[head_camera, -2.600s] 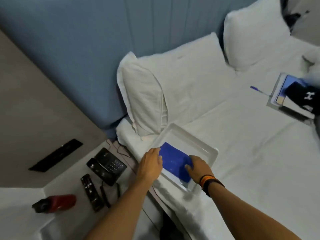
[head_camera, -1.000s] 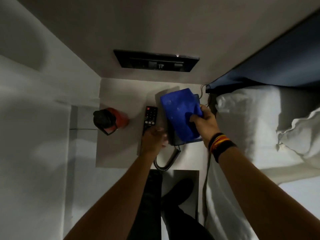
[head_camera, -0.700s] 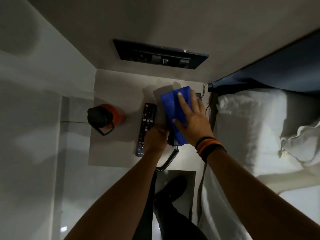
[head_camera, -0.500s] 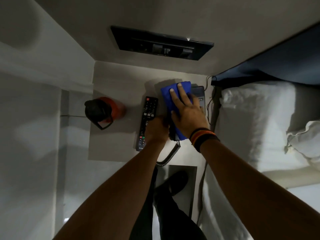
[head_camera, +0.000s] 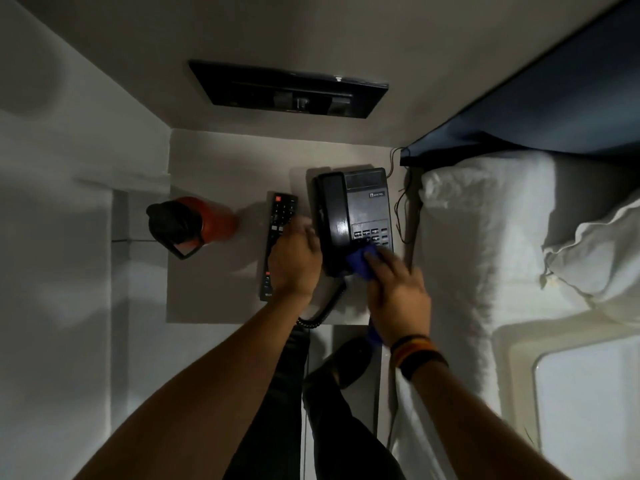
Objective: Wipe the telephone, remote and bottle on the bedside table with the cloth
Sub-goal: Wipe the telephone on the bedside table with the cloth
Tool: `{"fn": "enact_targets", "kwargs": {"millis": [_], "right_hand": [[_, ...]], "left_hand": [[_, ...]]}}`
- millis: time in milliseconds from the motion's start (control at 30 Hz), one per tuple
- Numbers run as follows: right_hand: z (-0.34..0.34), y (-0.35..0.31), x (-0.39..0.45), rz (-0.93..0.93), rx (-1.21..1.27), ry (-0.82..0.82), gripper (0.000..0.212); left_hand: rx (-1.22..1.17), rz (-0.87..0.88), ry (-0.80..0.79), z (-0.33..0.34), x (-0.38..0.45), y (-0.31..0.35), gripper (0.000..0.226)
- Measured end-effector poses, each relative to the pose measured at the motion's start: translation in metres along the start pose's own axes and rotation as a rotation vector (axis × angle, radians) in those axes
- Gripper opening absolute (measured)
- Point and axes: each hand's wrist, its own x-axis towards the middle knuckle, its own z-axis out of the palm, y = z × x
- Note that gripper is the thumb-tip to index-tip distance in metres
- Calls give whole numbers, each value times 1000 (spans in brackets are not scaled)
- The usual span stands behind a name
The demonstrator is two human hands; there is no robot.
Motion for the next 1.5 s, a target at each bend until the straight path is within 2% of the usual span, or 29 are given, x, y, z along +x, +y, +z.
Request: {"fn": "enact_targets", "kwargs": {"millis": [67,133,167,233,300,400,467,567,667,733,767,867,933,967,1033,1167,1233,1367,1433,1500], "right_hand": [[-19,-4,37,46,93,148,49],[-29,-9,83,50,130,184,54],[-31,-11,106,37,119,133,59],[-26,-14,135,-27,12,-79,66],[-11,-13,137,-96,-114,-232,68],[9,1,89,-85,-138,-183,71],[19,12,42,-69,-118,-206,72],[20,17,0,30,-25,-260,60],[9,0,21,71,67,-73,48],[2,-18,54,-19,102,53,50],[-2,-26,73,-63,118,59,53],[-5,-38,108,-103,43,-176,68],[-5,-36,112,-108,-38,-322,76],[-5,-35,111,-119,-67,-342,79],[-4,-32,110,-137,-106,-343,82],[-1,-35,111,-136,-127,-309,84],[2,-33,100,-156,-157,-265,82],[20,-14,26,-163,-169,-253,82],[26,-2,-12,-151,-235,-334,81],[30,7,-34,-97,-285,-432,77]], "left_hand": [[76,255,97,-4,-13,4,42],[164,449,19,-3,-18,4,62],[233,478,-35,0,-17,3,71],[339,421,-140,3,-11,0,85],[394,390,-166,5,-6,-2,90],[427,432,-91,5,-5,-1,87],[479,390,-127,7,-4,1,91],[505,346,-131,13,-6,2,97],[335,237,-51,14,-11,-1,104],[340,179,-4,15,-13,-7,102],[386,163,3,15,-13,-8,102],[339,120,0,10,-11,-11,94],[197,89,30,4,-11,-16,72],[149,64,35,0,-11,-17,59],[140,14,-12,0,-9,-16,43],[134,-149,-208,9,-1,-7,47],[124,-200,-217,12,5,-6,44],[99,-186,-175,8,10,-5,31],[111,-111,-110,1,8,-9,36],[150,-8,-3,-8,2,-21,31]]}}
